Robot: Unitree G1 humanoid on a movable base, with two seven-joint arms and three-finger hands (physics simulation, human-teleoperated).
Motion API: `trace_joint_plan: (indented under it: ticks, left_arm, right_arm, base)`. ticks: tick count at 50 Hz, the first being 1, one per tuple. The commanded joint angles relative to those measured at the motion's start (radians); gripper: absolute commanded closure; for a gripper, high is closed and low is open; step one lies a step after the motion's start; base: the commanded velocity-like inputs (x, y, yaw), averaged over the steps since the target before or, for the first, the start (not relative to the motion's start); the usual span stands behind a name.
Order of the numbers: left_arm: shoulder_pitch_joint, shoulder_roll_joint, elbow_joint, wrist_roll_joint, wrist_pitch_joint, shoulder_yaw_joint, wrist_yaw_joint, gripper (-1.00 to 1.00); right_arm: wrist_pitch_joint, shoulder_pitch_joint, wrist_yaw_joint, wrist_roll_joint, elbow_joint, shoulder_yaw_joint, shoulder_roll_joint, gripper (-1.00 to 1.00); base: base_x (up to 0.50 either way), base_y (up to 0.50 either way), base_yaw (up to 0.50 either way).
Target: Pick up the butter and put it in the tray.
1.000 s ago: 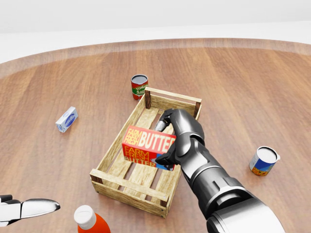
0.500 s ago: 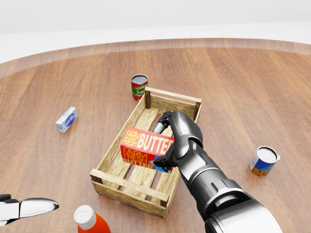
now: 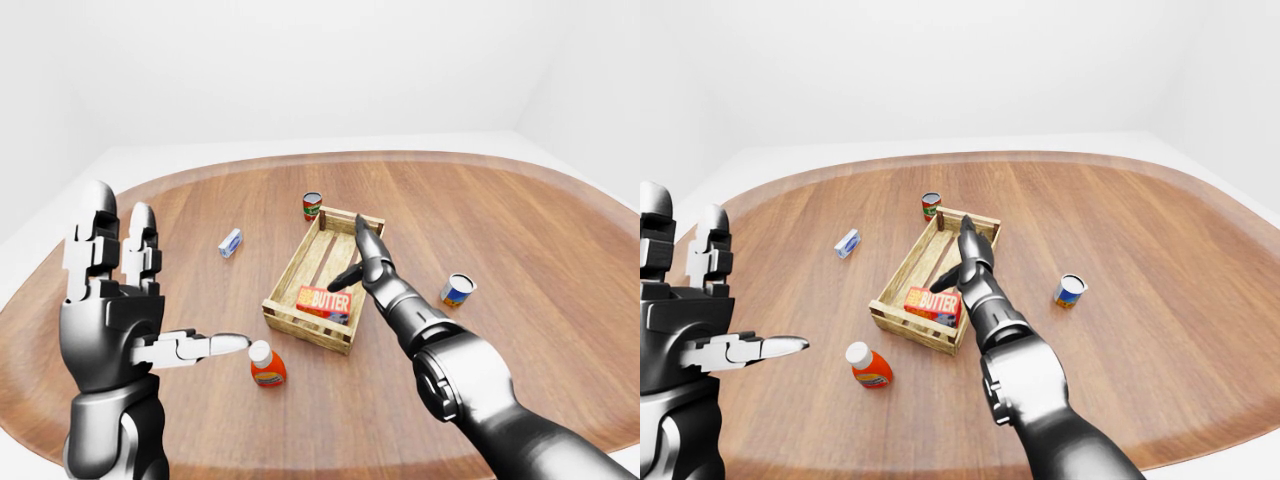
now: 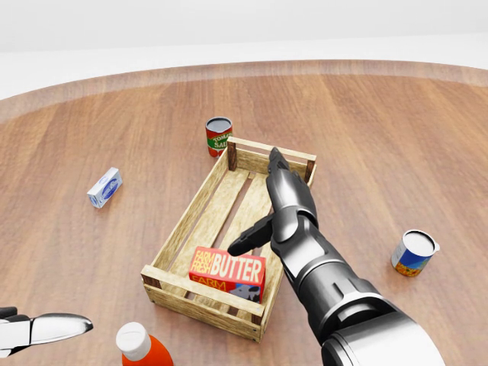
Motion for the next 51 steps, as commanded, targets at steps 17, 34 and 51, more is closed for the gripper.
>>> trace_joint_plan:
  ticks: [17, 34, 51]
  left_arm:
    - [0.012, -0.005, -0.012, 0.003, 0.0, -0.004, -0.01, -1.0]
    - [0.021, -0.013, -0.02, 0.014, 0.0, -0.012, -0.015, -1.0]
    - [0.037, -0.021, -0.048, 0.016, 0.0, -0.011, -0.02, -1.0]
  right_arm:
    - [0.0, -0.063, 0.205, 0.117, -0.084, -0.002, -0.004, -1.0]
    - [0.0, 0.336, 0.614, 0.2, -1.395, 0.083, -0.072, -1.0]
    - [0.0, 0.801, 0.649, 0.242, -2.104, 0.135, -0.064, -1.0]
  base:
    - [0.0, 0.0, 0.0]
    - [0.0, 0.0, 0.0]
    - [0.0, 0.0, 0.0]
